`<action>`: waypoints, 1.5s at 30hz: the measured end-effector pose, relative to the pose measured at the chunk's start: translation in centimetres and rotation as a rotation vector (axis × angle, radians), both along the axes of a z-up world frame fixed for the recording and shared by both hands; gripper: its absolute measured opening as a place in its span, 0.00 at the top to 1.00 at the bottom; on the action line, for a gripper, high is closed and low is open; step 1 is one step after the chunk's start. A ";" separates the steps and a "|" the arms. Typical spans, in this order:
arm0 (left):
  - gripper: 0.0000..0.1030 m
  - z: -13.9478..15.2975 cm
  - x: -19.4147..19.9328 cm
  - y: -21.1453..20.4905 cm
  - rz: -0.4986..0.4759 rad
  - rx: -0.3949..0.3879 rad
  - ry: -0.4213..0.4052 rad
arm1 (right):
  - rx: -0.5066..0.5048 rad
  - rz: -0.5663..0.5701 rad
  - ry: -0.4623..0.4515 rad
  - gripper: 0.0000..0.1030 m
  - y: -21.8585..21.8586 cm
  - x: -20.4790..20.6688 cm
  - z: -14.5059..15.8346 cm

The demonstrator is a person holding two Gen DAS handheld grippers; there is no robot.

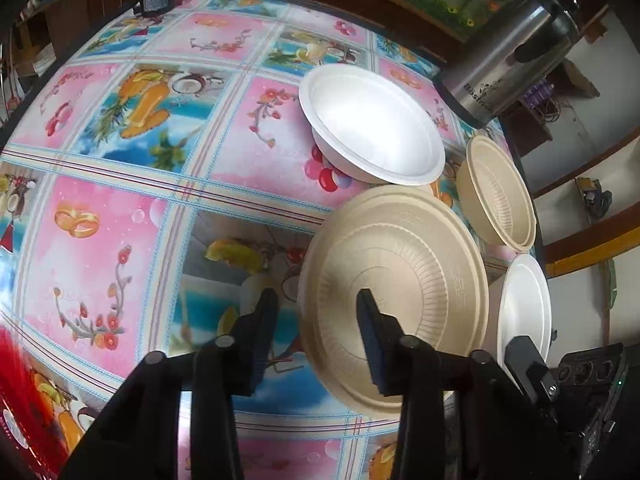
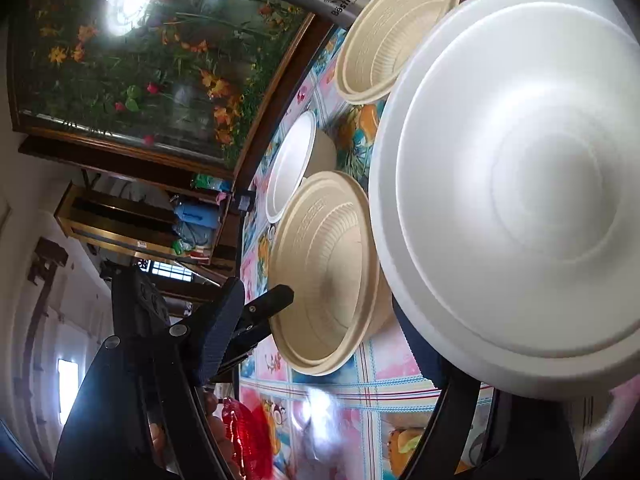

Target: Organize plates and bowls

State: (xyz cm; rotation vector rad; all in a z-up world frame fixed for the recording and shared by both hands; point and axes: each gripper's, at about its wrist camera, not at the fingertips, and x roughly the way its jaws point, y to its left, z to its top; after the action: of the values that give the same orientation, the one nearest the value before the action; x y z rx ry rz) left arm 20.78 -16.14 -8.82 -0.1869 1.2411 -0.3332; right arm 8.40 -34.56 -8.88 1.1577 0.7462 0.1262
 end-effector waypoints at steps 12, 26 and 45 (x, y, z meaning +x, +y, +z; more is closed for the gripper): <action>0.87 -0.5 0.0 0.4 0.008 0.013 0.001 | -0.036 -0.004 0.031 0.67 0.0 0.2 -0.6; 0.91 -0.6 -0.1 0.3 0.000 0.015 -0.017 | -0.109 -0.004 0.084 0.84 0.1 0.1 -0.9; 0.90 0.0 -4.5 2.6 -0.016 0.028 -0.014 | -0.158 -0.002 0.070 0.86 2.9 -2.7 1.1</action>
State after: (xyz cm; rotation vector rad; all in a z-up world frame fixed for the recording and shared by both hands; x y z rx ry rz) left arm 16.32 -13.51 -8.86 -0.1502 1.2333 -0.3299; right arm 5.74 -31.68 -7.82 1.0160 0.8022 0.0246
